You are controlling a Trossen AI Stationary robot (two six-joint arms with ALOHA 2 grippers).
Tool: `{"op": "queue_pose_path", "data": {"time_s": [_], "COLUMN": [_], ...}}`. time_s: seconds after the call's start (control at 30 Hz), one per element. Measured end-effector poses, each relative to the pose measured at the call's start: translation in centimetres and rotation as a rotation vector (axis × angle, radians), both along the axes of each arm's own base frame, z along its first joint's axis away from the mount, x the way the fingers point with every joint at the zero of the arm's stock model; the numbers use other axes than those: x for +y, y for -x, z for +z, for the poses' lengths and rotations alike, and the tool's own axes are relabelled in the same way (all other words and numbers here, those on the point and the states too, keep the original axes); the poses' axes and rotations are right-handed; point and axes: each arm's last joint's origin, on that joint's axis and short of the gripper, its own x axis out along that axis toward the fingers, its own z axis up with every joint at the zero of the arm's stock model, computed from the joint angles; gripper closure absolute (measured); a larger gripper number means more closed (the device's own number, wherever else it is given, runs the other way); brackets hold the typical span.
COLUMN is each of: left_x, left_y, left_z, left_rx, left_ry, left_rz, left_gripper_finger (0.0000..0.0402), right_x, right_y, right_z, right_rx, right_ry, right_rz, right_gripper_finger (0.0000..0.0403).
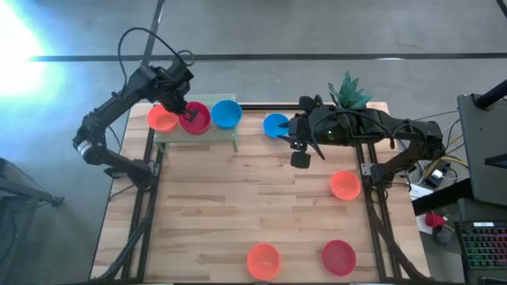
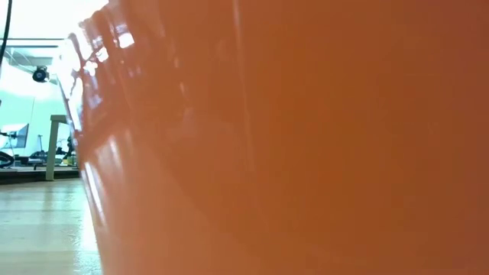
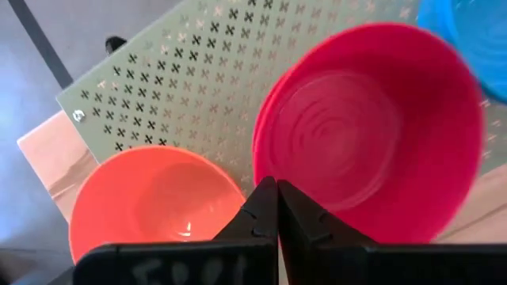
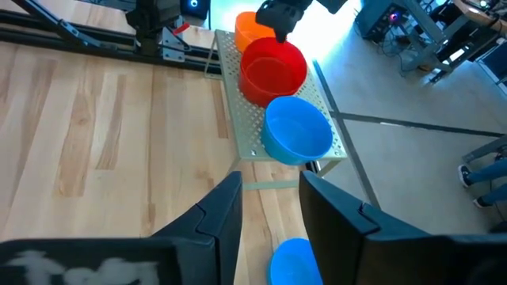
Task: Pick & Place Mini bowls
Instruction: Stack the top red bowl on top of the other red bowl on the shelf
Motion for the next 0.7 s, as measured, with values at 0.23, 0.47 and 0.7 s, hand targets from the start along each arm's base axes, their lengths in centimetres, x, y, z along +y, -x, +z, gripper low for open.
{"op": "queue_pose_path", "data": {"time_s": [0.23,0.47,0.7], "left_x": [-0.1,-1.2,-1.9], "left_y": [0.1,0.1,-0.9], "left_z": [-0.1,2.2,0.1], "left_rx": [-0.004,-0.141,-0.098], "left_ry": [-0.005,-0.067,-0.016], "left_rz": [-0.001,-0.092,-0.191], "left_gripper_finger": [0.0401,0.0401,0.0401], "right_x": [0.0,0.0,0.0], "right_y": [0.0,0.0,0.0], "right_z": [0.0,0.0,0.0], "right_rx": [-0.001,-0.001,-0.002], "right_ry": [0.0,0.0,0.001], "right_rz": [0.0,0.0,0.0], "right_gripper_finger": [0.0282,0.0277,0.0286]}}
